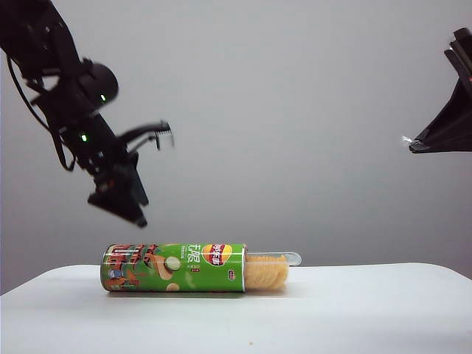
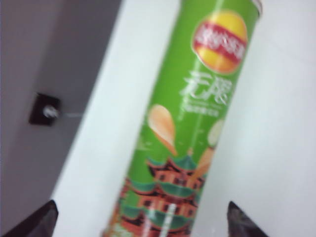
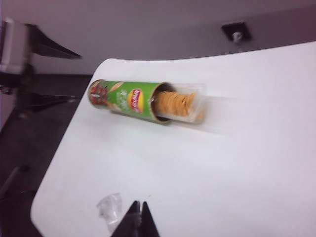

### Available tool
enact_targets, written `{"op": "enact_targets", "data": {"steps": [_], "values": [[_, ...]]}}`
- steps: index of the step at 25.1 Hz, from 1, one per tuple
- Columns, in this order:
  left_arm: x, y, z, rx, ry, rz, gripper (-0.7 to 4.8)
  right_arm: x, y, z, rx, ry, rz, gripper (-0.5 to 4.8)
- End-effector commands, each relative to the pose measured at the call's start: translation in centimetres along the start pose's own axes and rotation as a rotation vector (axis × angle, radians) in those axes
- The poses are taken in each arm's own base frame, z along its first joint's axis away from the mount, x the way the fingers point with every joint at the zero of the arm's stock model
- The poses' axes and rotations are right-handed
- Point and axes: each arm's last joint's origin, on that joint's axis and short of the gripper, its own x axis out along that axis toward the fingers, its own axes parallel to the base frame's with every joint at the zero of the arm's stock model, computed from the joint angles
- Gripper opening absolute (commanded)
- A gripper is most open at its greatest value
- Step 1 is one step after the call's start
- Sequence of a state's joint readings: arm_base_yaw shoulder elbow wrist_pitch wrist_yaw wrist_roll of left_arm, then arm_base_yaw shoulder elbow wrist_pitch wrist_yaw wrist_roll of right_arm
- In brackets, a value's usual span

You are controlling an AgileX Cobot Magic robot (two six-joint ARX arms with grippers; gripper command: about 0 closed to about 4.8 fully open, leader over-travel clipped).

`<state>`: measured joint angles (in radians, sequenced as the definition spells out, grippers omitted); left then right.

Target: Pick up the green tub of chips from the desk, push the transparent container that's holding the chips and has slipped out back in, and finally put the chips back on the desk.

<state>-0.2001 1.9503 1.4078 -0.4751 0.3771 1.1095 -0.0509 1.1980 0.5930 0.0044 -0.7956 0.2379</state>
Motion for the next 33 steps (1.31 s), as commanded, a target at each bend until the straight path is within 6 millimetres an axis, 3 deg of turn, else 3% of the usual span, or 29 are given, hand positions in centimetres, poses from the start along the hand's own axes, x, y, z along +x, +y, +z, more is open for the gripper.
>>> {"op": "enact_targets", "data": {"steps": [1,5,11,17,20,21,23,24,29,33], "values": [[1.8,-0.2,-0.8,0.016,0.076,-0.004,4.79,0.0,0.3,0.5,-0.027,-0.006,0.072,-0.05],[4.3,0.1,-2.2,0.067,0.2,-0.005,4.79,0.0,0.4,0.5,-0.028,-0.002,0.088,-0.05],[6.4,1.2,-1.9,0.081,0.155,-0.02,4.79,0.2,0.1,0.4,-0.023,0.0,0.08,-0.05],[9.1,0.4,-2.2,0.13,0.146,-0.063,4.79,1.3,-1.2,0.0,0.016,0.034,0.066,-0.05],[9.5,0.2,-2.4,0.13,0.142,-0.072,4.19,1.6,-1.4,0.0,0.013,0.028,0.066,-0.05],[9.5,0.2,-2.4,0.13,0.143,-0.071,3.76,1.6,-1.4,0.1,0.008,0.023,0.068,-0.06],[9.5,0.2,-2.4,0.137,0.153,-0.067,1.99,1.6,-1.4,0.2,0.003,0.016,0.069,-0.06],[9.5,0.2,-2.4,0.138,0.155,-0.064,1.74,1.6,-1.4,0.2,0.001,0.014,0.07,-0.06],[9.3,0.1,-1.5,0.153,0.146,-0.053,1.87,1.6,-1.4,0.2,0.001,0.012,0.07,-0.05],[7.4,-0.5,0.8,0.166,0.155,-0.081,2.21,1.6,-1.4,0.6,0.026,-0.022,0.046,-0.05]]}}
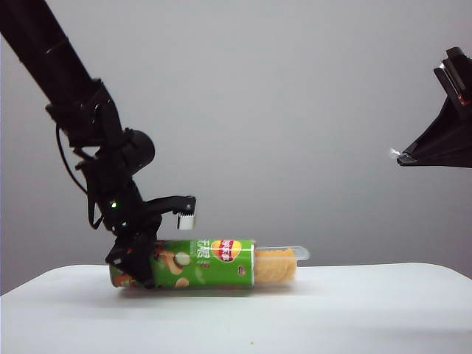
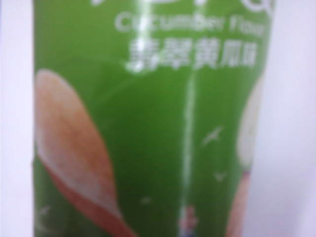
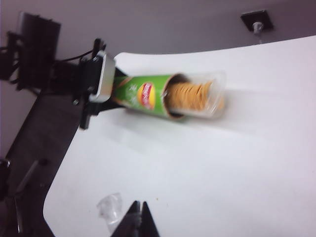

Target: Pick up the green tub of chips from the desk, push the transparent container that's holding the chips and has slipped out back in, and finally put the chips back on the desk.

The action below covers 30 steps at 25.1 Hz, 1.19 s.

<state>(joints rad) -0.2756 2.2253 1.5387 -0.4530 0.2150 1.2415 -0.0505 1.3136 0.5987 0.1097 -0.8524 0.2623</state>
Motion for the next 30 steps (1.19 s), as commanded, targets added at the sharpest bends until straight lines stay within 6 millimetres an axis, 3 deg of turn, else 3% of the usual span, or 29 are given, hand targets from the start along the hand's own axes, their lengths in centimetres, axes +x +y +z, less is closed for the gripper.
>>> {"op": "enact_targets", "data": {"steps": [1,4,7,8,11,13,21,30], "values": [[-3.0,-0.3,2.0,-0.027,-0.028,-0.028,2.48,-0.1,0.2,0.8,0.003,-0.049,-0.011,-0.05],[-5.2,-0.7,3.1,-0.061,-0.036,-0.052,2.47,-0.1,0.4,1.4,-0.009,-0.06,-0.01,-0.03],[-8.8,-1.4,4.7,-0.09,-0.043,-0.068,2.47,-0.3,0.0,1.9,-0.005,-0.079,-0.036,1.0],[-9.3,-1.6,5.1,-0.082,-0.048,-0.07,2.46,-0.4,-0.3,2.1,0.01,-0.08,-0.035,1.03],[-12.2,-2.3,7.0,-0.055,-0.091,-0.051,2.46,-0.4,-2.0,3.4,0.135,-0.047,0.11,1.57],[-13.0,-2.6,7.7,-0.038,-0.114,-0.043,2.46,0.0,-2.7,4.3,0.185,-0.014,0.243,1.82],[-13.0,-2.9,8.5,-0.017,-0.136,-0.047,2.46,0.8,-2.7,5.9,0.217,0.009,0.31,1.8],[-13.0,-2.9,8.7,-0.018,-0.17,-0.057,2.46,1.7,-3.3,5.4,0.249,0.034,0.307,1.75]]}}
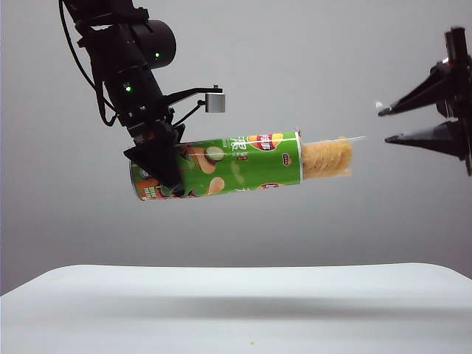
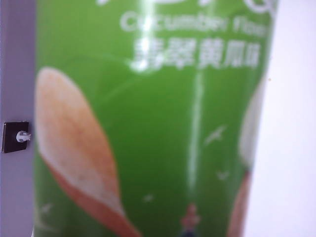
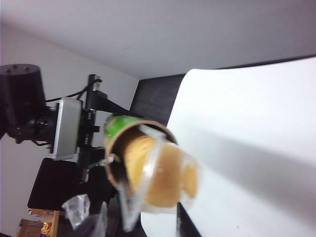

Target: Pick up the green tub of chips from the desk, push the transparent container that's holding the chips and has slipped out back in, and finally put the chips back on the desk.

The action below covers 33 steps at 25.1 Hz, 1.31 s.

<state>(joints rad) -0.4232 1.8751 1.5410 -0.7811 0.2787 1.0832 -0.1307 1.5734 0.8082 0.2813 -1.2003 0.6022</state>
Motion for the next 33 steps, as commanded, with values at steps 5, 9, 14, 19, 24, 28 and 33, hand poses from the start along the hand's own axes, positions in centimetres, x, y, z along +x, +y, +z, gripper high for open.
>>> {"op": "enact_targets", "data": {"steps": [5,9,14,19,24,28,33], "values": [[-0.3,0.1,0.4,0.007,-0.068,-0.007,2.46,1.8,0.5,-0.2,-0.031,0.033,0.025,1.65],[-0.3,0.0,0.4,0.006,-0.068,-0.008,2.46,2.4,0.7,-0.3,-0.04,0.034,0.014,0.79],[-0.1,-0.2,0.8,0.016,-0.083,-0.021,2.46,2.8,1.0,-0.3,-0.05,0.037,0.027,-0.07],[0.2,-0.7,2.0,0.029,-0.13,-0.033,2.46,3.4,1.3,-0.6,-0.051,0.054,0.035,-0.07],[0.5,-1.1,3.4,0.059,-0.179,-0.031,2.46,4.5,1.8,-1.0,-0.07,0.079,0.051,-0.07],[0.8,-1.5,5.3,0.057,-0.243,-0.008,2.46,5.7,2.4,-1.5,-0.083,0.098,0.057,-0.07],[0.9,-1.7,6.6,0.03,-0.3,0.017,2.46,5.9,2.5,-1.6,-0.074,0.107,0.064,-0.07]]}}
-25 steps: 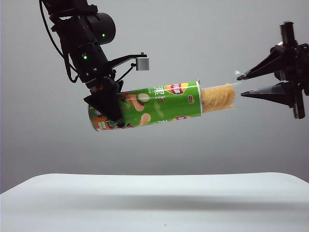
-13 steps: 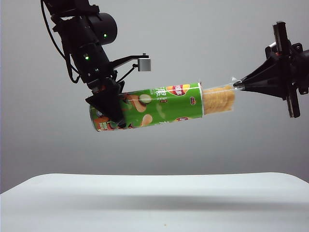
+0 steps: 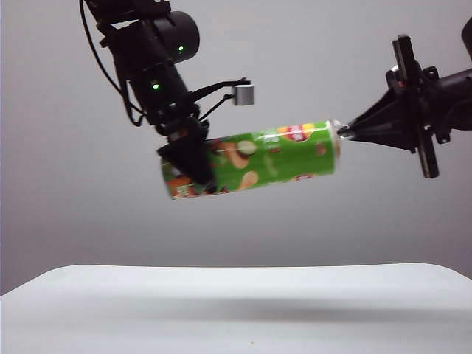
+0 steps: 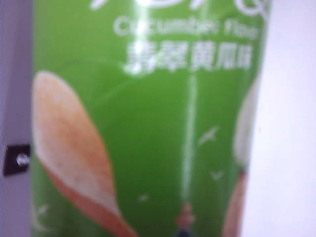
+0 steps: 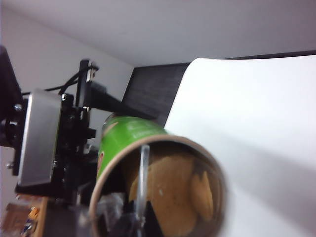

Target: Pick up the green tub of chips from the desk, push the transparent container that's holding the chips and has slipped out back in, and finally put the chips back on the desk.

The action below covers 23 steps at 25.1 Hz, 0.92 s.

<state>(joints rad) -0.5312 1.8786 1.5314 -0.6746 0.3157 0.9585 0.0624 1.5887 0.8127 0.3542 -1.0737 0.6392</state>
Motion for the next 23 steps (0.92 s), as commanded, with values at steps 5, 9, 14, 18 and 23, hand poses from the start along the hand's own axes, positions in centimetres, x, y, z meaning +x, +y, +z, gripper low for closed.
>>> {"op": "enact_targets", "data": {"steps": [5,9,14,18,23], "values": [[-0.1,0.0,3.2,0.025,-0.228,0.027,2.45,0.5,0.6,-0.1,-0.01,0.041,0.061,-0.07],[-0.1,-0.2,2.8,0.019,-0.156,0.043,2.46,0.4,0.6,0.0,-0.044,0.035,0.061,0.6],[-0.3,0.4,0.3,-0.032,-0.005,0.064,2.45,-0.9,0.3,0.8,-0.091,0.0,0.072,1.18],[-0.3,1.3,-2.9,-0.112,0.08,0.069,2.46,-2.4,0.1,1.3,-0.1,-0.016,0.089,1.17],[-0.3,1.9,-5.0,-0.171,0.122,0.044,2.46,-2.5,0.1,1.3,-0.106,-0.005,0.103,0.93]]}}
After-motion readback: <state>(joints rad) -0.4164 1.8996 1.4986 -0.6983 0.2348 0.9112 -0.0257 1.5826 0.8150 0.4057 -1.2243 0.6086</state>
